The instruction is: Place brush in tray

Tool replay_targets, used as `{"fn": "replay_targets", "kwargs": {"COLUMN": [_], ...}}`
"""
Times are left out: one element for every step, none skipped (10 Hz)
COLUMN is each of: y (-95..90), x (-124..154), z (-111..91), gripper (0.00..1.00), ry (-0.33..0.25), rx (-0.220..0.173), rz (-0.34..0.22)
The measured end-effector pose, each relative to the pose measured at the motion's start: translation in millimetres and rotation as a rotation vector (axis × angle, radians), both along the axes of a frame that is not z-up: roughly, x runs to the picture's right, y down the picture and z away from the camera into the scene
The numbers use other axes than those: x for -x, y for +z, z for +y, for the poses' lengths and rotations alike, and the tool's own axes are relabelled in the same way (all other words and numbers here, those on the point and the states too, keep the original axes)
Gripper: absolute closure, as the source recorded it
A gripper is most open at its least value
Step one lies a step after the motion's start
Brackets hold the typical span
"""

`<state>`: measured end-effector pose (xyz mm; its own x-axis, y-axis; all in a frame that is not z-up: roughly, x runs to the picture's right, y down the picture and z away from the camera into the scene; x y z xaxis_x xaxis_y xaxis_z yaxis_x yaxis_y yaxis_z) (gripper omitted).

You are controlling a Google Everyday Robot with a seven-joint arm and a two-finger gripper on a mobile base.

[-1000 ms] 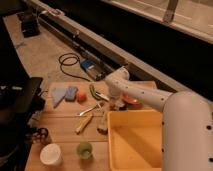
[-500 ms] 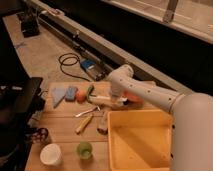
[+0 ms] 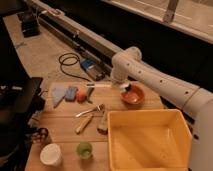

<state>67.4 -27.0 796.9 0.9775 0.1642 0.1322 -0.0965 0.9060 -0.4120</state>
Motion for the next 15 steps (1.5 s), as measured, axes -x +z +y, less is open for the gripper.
{"fn": "replay_targets", "kwargs": {"y": [-15.0, -27.7, -38.6, -50.6, -60.7, -74.6, -90.4, -100.6, -112.4, -124.6, -134.6, -137.8, -138.7, -133.7, -128.7], "x": [-14, -32, -54, -82, -101, -118, -131, -136, -145, -158, -170, -179, -191, -199, -200], "z": [-9, -14, -13, -5, 6, 23, 45, 61, 79, 99, 121, 135, 156, 178, 192], "gripper": [1.0, 1.0, 1.0, 1.0, 1.0, 1.0, 1.0, 1.0, 1.0, 1.0, 1.0, 1.0, 1.0, 1.0, 1.0], "ry": [-0.013, -0.026, -0.037, -0.048, -0.052, -0.057, -0.076, -0.091, -0.105, -0.114, -0.122, -0.127, -0.13, -0.124, -0.119], "rx": [-0.016, -0.027, -0.035, -0.035, -0.031, -0.025, -0.009, 0.004, 0.021, 0.046, 0.081, 0.107, 0.155, 0.211, 0.246], "rz": [0.004, 0.013, 0.027, 0.045, 0.057, 0.069, 0.082, 0.087, 0.096, 0.113, 0.125, 0.133, 0.142, 0.139, 0.122]}}
